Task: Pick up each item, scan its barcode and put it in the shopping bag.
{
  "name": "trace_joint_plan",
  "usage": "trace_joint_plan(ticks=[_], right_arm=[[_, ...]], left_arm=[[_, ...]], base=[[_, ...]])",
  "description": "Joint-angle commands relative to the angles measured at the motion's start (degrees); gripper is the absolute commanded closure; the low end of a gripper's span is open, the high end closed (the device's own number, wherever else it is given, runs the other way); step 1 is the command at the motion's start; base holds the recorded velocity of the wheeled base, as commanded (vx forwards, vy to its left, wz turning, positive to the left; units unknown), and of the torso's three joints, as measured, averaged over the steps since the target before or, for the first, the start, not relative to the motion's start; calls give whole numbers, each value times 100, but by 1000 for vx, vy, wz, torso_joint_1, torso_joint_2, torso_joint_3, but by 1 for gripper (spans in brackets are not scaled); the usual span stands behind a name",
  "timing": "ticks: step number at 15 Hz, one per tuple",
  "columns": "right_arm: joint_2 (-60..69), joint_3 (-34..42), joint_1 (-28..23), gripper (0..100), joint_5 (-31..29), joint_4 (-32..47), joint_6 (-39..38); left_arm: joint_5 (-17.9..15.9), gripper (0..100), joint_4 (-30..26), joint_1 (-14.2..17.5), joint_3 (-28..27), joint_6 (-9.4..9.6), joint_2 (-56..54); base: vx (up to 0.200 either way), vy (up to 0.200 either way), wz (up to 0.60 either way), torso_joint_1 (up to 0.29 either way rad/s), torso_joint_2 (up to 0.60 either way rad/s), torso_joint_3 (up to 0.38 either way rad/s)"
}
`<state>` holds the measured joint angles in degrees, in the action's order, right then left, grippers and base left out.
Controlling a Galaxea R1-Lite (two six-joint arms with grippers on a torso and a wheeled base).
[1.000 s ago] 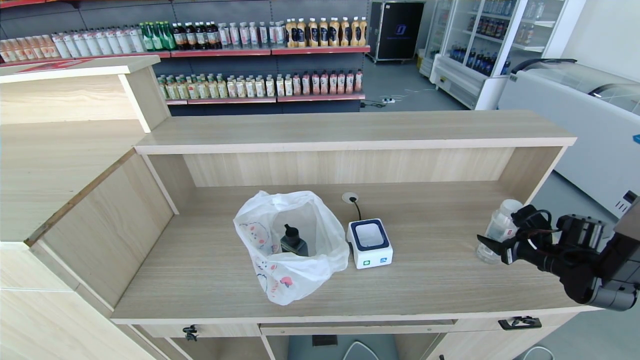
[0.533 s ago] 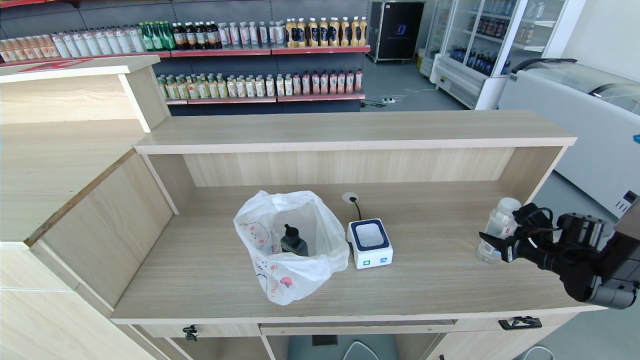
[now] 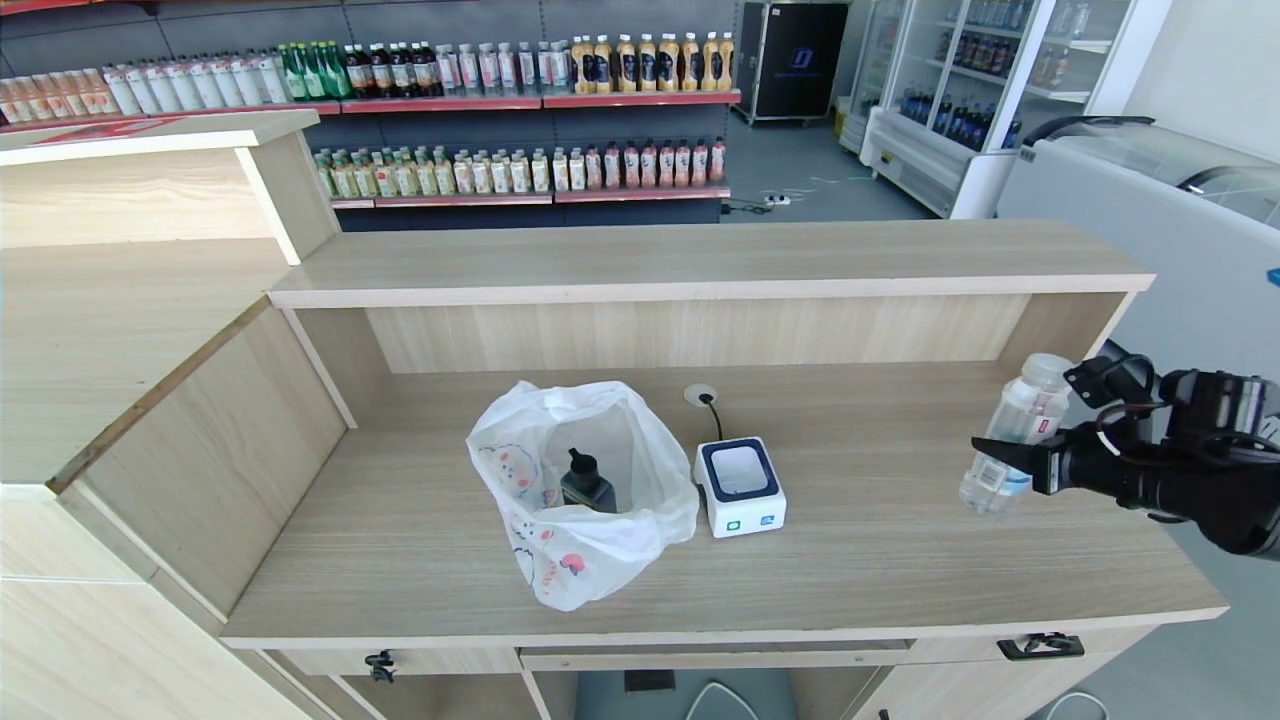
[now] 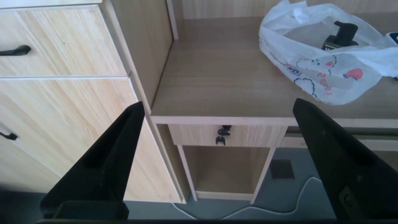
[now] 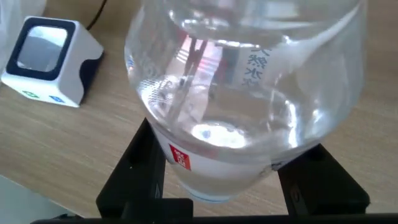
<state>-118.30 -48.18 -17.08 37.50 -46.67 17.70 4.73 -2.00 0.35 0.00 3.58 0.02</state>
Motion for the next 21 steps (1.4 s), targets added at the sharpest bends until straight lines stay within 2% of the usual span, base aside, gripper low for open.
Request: trace_joint_plan(ticks=[1, 2, 3, 5, 8, 9, 12, 16, 19, 21], right_arm=[[1907, 36, 187, 100, 882, 1274, -127], [2074, 54, 249, 100, 1058, 1336, -162], [2425, 133, 513, 100, 1488, 1371, -311], [2751, 142, 1075, 100, 1682, 1362, -601], [3445, 283, 2033, 100, 1743, 1379, -1550], [3559, 300, 2200, 100, 1743, 1379, -1726], [4218, 458, 3211, 100, 1726, 1397, -2324], [4473, 432, 3835, 100, 1699, 1388, -2403], [5009, 467, 4116, 100, 1708, 1467, -3044], [5247, 467, 4274, 100, 1708, 1476, -3115]], left_arm=[[2, 0, -2, -9, 0, 2, -2], [2, 0, -2, 0, 0, 2, -2], [2, 0, -2, 0, 0, 2, -2], [2, 0, -2, 0, 0, 2, -2], [2, 0, -2, 0, 0, 2, -2], [2, 0, -2, 0, 0, 2, -2], [2, 0, -2, 0, 0, 2, -2], [2, 0, -2, 0, 0, 2, -2], [2, 0, -2, 0, 0, -7, -2], [2, 0, -2, 0, 0, 2, -2]], base=[[0, 0, 0, 0, 0, 0], [0, 0, 0, 0, 0, 0], [0, 0, 0, 0, 0, 0], [0, 0, 0, 0, 0, 0], [0, 0, 0, 0, 0, 0], [0, 0, 0, 0, 0, 0], [0, 0, 0, 0, 0, 0], [0, 0, 0, 0, 0, 0], [0, 0, 0, 0, 0, 0], [0, 0, 0, 0, 0, 0]])
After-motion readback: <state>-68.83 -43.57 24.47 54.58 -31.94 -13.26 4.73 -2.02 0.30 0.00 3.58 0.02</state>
